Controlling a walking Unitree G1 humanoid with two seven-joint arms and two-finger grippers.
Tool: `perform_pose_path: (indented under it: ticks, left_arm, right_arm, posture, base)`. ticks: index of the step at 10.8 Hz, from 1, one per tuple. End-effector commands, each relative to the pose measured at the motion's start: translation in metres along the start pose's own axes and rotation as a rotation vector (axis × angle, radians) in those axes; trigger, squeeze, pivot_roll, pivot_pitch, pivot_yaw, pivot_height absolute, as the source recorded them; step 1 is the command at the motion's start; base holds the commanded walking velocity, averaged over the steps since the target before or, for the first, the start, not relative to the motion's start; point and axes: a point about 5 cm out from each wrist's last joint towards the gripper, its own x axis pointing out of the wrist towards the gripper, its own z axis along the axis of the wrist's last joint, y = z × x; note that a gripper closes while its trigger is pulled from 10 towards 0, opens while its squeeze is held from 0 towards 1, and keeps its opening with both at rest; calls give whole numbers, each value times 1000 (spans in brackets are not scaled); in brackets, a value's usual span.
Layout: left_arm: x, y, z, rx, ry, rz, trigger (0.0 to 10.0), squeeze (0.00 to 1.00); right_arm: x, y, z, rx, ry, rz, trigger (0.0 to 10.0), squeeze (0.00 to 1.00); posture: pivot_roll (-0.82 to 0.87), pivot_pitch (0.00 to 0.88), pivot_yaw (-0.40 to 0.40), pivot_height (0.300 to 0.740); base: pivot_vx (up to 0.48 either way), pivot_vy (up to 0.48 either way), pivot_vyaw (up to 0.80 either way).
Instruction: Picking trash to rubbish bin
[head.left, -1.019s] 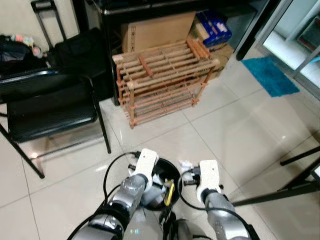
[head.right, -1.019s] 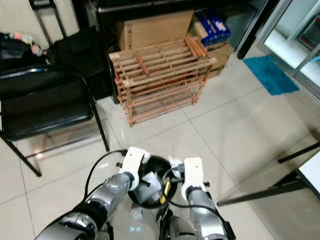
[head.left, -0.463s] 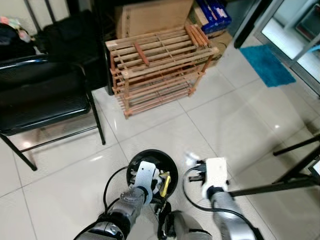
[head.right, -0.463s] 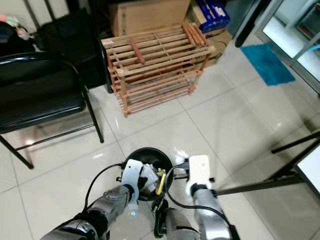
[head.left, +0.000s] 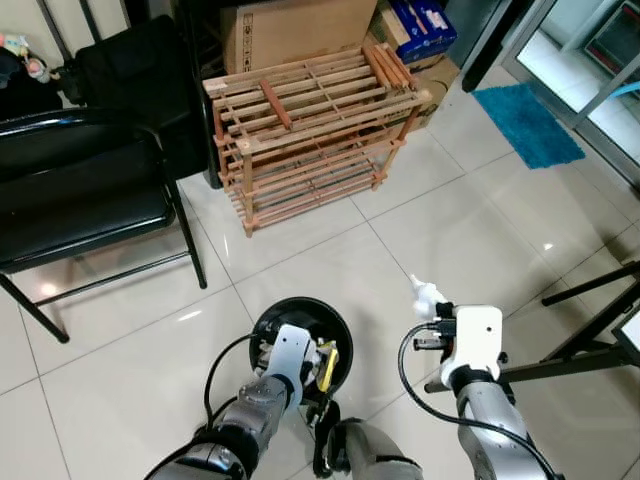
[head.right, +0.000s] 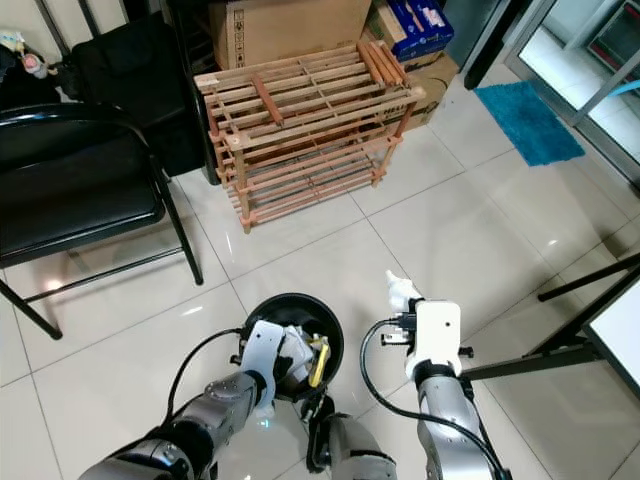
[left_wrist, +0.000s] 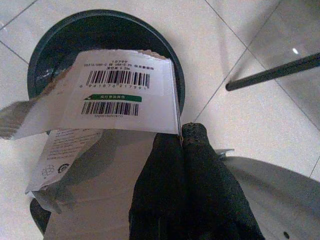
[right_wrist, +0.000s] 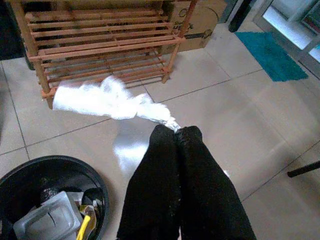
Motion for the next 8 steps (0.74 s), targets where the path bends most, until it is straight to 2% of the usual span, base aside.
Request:
perform_pose_path:
  ticks: [1,3,8]
  left_arm:
    - [-2,-6,-19,8,53,-14,0,0]
    - [-2,-8,-19,29,51,-19,0,0]
    - [-5,5,-29,86,106,38,0,0]
  right_arm:
    - [-6,-7,1,6,19,-31,0,0]
    - [-10,-10,10,8,0,-38,0,0]
    - [-16,-15,17,25,7,-43,0,0]
  posture:
    - [1,309,-189,740]
    - [-4,309,-191,740]
    - [-5,306,-186,740]
  base:
    - [0,0,0]
    - [0,0,0]
    - [0,0,0]
